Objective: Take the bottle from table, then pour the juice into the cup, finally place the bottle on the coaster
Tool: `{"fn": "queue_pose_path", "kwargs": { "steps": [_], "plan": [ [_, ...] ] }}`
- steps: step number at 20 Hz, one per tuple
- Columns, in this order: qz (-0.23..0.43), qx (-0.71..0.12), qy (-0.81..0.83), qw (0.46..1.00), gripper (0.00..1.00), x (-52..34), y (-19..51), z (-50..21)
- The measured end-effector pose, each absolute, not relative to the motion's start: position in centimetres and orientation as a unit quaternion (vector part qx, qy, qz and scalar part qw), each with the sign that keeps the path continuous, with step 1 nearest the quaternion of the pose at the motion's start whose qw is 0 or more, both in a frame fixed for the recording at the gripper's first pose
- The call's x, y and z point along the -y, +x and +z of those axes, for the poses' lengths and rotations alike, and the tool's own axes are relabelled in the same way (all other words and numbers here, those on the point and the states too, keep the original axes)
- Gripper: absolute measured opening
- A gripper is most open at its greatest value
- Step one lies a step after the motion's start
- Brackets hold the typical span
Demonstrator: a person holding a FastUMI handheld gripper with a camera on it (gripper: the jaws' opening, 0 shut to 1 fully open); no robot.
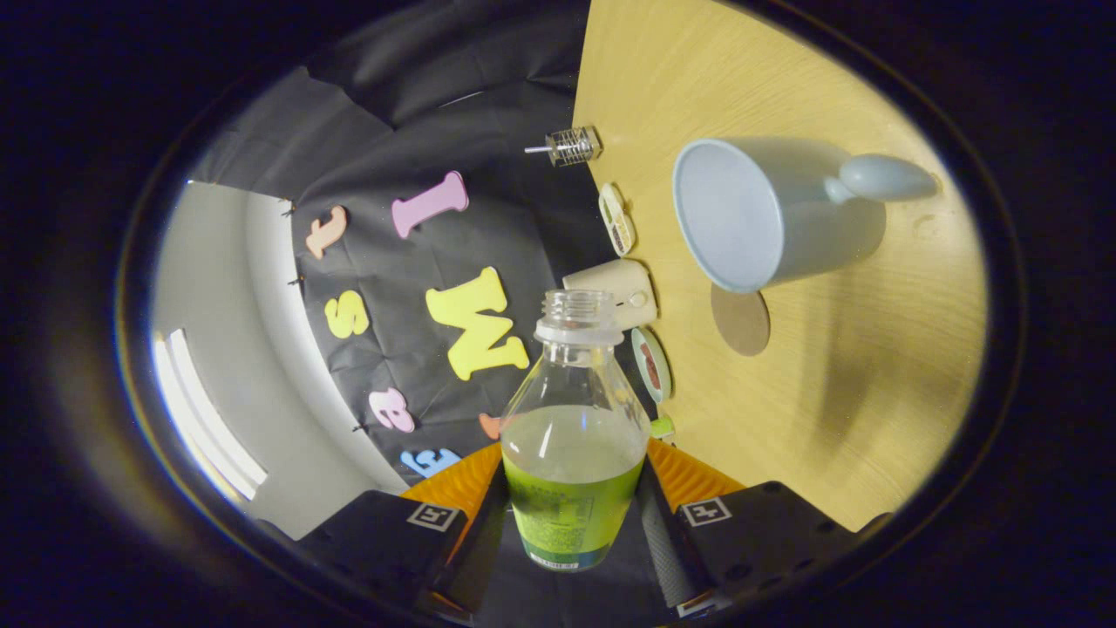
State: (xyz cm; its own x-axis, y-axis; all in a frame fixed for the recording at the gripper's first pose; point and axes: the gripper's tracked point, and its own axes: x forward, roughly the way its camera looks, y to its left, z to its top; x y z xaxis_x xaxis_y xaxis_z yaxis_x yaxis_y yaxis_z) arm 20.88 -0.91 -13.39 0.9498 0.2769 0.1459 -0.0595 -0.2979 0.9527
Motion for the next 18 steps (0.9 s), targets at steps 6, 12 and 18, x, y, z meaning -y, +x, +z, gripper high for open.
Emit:
{"fn": "queue_pose_path", "kwargs": {
  "steps": [6, 12, 18],
  "plan": [
    [0.145, -0.047, 0.824, 0.545, 0.77, 2.3, 20.9, -12.9],
    [0.147, -0.039, 0.843, 0.516, 0.77, 3.1, 21.3, -11.7],
    [0.150, -0.037, 0.865, 0.478, 0.77, 3.2, 21.4, -10.5]
  ]
}}
